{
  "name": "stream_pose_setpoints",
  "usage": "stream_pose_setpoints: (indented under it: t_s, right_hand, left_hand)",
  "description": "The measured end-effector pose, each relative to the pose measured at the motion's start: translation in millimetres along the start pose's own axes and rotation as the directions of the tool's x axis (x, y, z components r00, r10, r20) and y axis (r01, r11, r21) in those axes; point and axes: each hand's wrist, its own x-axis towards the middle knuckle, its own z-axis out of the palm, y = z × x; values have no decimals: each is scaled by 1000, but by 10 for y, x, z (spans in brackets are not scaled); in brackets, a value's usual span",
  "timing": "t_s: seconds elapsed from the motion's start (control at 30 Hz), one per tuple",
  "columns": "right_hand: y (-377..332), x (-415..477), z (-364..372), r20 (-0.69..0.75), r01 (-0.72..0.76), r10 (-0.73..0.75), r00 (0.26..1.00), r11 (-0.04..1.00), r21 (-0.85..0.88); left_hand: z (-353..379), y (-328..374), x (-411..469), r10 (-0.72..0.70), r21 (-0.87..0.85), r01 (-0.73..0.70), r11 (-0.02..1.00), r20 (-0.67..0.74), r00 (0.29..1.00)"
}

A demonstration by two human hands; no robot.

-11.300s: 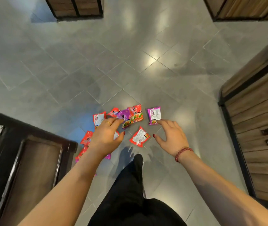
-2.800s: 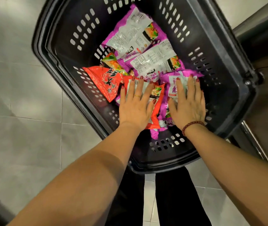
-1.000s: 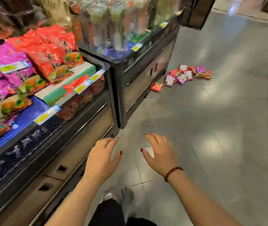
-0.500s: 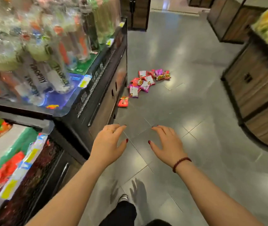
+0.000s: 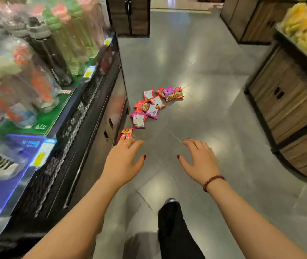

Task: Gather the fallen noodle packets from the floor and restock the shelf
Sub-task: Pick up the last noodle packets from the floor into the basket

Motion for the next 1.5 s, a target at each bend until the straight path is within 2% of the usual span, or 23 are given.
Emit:
stream_pose_setpoints:
  t_s: [0.17, 0.37, 0.6, 0.87, 1.17, 1.33, 1.5]
  right_hand:
    - [546, 995, -242, -5, -15, 15, 1000, 1000, 28]
    - [1032, 1932, -434, 1, 4, -4, 1000, 1000, 22]
    - [1460, 3043, -417, -3, -5, 5, 1000, 999, 34]
    - [1861, 4713, -436, -34, -26, 26, 999, 1000, 10]
    - [2477, 6005, -478, 9, -94, 94, 996, 995, 25]
    - [3009, 6874, -484, 75, -57, 55, 996, 998, 35]
    - [3566, 7768, -591, 127, -13, 4, 992, 997, 75]
  left_hand:
    - [259, 154, 1124, -15, -5, 15, 1000, 44, 999]
    - [457, 228, 2133, -15, -48, 15, 999, 5, 1000]
    - [677, -62, 3333, -73, -32, 76, 997, 85, 994]
    - [955, -539, 4975, -66, -90, 75, 993, 101, 993]
    - [1206, -657, 6617, -49, -87, 64, 994, 168, 985]
    - [1525, -646, 7400, -95, -78, 110, 991, 176, 980]
    - [1785, -554, 8181, -236, -78, 250, 965, 161, 958]
